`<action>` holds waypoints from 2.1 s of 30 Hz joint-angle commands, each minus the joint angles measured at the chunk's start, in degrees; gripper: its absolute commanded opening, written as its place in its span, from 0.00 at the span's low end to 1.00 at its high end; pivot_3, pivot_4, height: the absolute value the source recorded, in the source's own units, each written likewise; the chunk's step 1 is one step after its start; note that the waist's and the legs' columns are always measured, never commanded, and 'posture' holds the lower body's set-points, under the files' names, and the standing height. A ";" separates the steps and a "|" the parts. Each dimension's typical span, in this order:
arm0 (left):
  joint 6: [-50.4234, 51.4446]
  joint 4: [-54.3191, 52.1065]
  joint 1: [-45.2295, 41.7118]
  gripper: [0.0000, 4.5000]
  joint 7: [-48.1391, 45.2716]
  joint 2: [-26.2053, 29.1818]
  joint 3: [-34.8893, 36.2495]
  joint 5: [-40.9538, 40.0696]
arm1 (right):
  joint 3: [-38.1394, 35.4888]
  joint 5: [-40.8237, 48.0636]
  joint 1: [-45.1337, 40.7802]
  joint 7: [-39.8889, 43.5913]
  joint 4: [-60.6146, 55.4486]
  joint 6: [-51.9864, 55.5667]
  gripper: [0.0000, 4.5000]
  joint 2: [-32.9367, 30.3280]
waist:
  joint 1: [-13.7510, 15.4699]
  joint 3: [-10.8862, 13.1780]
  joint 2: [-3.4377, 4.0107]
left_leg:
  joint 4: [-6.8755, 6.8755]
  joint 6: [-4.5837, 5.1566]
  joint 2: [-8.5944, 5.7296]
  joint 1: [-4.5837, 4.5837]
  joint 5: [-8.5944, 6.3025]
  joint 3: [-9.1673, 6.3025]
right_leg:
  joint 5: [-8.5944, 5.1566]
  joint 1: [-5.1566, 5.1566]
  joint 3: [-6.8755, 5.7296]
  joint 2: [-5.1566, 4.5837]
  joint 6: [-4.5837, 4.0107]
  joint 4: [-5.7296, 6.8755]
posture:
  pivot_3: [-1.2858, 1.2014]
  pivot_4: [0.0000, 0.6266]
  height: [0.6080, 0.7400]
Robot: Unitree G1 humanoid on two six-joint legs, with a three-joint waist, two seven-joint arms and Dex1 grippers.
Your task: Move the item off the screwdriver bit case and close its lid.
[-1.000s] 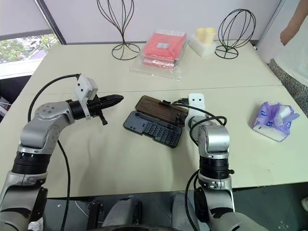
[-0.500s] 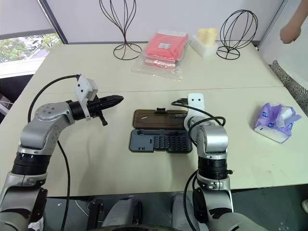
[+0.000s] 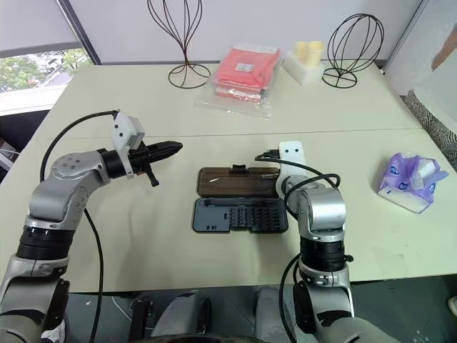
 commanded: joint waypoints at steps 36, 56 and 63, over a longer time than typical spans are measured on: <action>1.24 -2.71 -0.23 0.00 -0.98 2.12 1.21 -0.64 | -4.32 10.81 13.36 -6.28 -17.96 6.56 0.01 -1.00 | 0.28 0.01 0.01 | -0.03 0.02 -0.01 -0.02 -0.01 0.00 | 0.00 -0.01 0.00 0.00 0.00 -0.04 | 0.52 0.24 1.00; 5.99 -14.12 9.45 0.00 -19.43 9.39 -2.48 -10.10 | -6.09 19.24 2.58 9.66 -20.46 -5.09 0.97 -14.98 | 0.05 0.16 0.17 | -0.07 0.06 0.03 -0.03 -0.03 0.03 | -0.01 -0.04 0.01 0.01 -0.01 -0.10 | 0.52 0.24 1.00; 1.49 -14.19 11.69 0.00 -24.05 7.49 -9.83 -7.27 | -1.45 20.20 1.89 19.26 -13.90 -13.09 0.97 -23.98 | 0.25 0.19 0.12 | 0.00 0.06 0.02 -0.06 -0.03 0.06 | -0.01 0.02 0.03 -0.01 -0.01 -0.14 | 0.52 0.24 1.00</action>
